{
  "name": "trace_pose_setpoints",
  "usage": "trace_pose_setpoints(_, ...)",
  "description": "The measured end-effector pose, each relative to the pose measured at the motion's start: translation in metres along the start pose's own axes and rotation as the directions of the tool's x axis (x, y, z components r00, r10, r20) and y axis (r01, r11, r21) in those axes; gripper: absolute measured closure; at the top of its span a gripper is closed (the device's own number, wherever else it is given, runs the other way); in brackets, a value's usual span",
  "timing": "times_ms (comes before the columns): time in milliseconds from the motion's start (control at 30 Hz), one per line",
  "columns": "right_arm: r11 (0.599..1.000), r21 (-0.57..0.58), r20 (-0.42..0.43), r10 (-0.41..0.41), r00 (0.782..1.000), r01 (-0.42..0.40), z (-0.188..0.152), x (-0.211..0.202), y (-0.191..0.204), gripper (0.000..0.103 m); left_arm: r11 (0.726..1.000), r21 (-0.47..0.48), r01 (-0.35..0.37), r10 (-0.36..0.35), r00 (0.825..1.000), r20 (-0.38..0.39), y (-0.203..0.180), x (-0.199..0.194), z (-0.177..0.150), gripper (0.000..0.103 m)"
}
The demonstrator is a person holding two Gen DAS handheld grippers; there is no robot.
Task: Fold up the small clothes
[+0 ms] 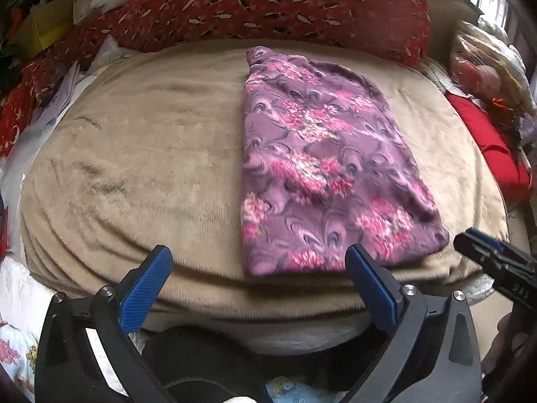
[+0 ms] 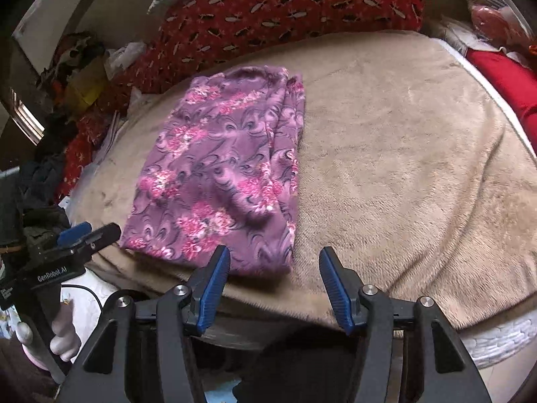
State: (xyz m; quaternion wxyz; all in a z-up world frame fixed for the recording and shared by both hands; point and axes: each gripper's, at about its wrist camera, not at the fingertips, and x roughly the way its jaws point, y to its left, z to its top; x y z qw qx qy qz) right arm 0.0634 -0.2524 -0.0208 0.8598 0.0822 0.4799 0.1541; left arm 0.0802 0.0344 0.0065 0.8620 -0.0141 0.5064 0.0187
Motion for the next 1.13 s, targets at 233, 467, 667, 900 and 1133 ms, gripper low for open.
trace_pose_setpoints(233,0.987,-0.112,0.139,-0.1,0.985,0.116,-0.003,-0.034,0.026,0.035,0.999,0.031,0.022,-0.023,1.0,0.02,-0.011,-0.021,-0.017,0.0)
trace_pose_setpoints(467,0.969,-0.162,0.211,-0.152,0.965,0.188,-0.004,-0.049,0.041,0.02,0.998,0.04,0.052,-0.053,0.998,0.022,-0.015,-0.031,-0.026,0.0)
trace_pose_setpoints(667,0.967,-0.152,0.231,-0.166,0.959,0.204,-0.006,-0.056,0.042,0.011,0.997,0.051,0.053,-0.054,0.998,0.026,-0.021,-0.038,-0.032,0.0)
trace_pose_setpoints(900,0.971,-0.124,0.241,-0.173,0.955,0.207,-0.009,-0.063,0.041,0.008,0.996,0.066,0.056,-0.059,0.998,0.034,-0.03,-0.046,-0.038,0.0)
trace_pose_setpoints(1133,0.973,-0.104,0.244,-0.177,0.953,0.207,-0.013,-0.067,0.038,0.007,0.997,0.076,0.029,-0.037,0.993,0.113,-0.039,-0.067,-0.04,0.0)
